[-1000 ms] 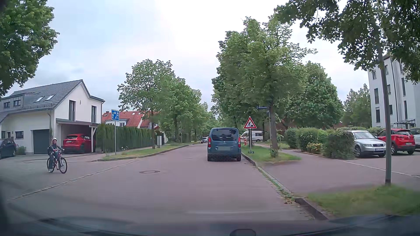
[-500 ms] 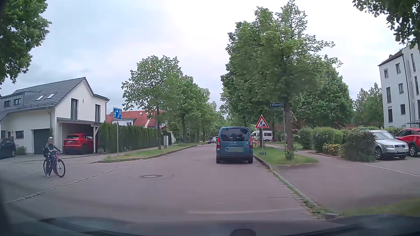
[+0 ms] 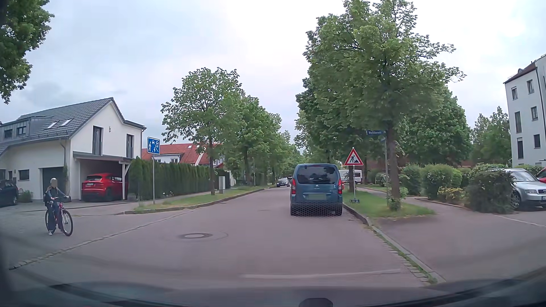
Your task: Follow the waypoints while adhering to traffic rules and regulations
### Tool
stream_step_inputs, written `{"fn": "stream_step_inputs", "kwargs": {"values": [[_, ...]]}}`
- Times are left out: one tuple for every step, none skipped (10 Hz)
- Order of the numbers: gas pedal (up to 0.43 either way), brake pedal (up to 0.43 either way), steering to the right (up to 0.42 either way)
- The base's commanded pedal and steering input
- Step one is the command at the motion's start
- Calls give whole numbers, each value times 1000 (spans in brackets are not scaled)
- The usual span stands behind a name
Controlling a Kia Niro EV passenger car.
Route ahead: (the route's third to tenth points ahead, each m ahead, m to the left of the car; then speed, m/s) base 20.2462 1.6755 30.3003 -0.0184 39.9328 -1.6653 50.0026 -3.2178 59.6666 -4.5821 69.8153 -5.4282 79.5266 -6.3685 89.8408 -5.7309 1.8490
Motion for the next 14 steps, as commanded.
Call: {"fn": "stream_step_inputs", "kwargs": {"values": [[0,220,-79],[0,220,-60],[0,220,-43],[0,220,-26],[0,220,-16],[0,213,-11],[0,213,-10],[0,213,-10],[0,213,-9],[0,207,-9],[0,207,-9],[0,207,-9],[0,213,-8],[0,220,-8]]}}
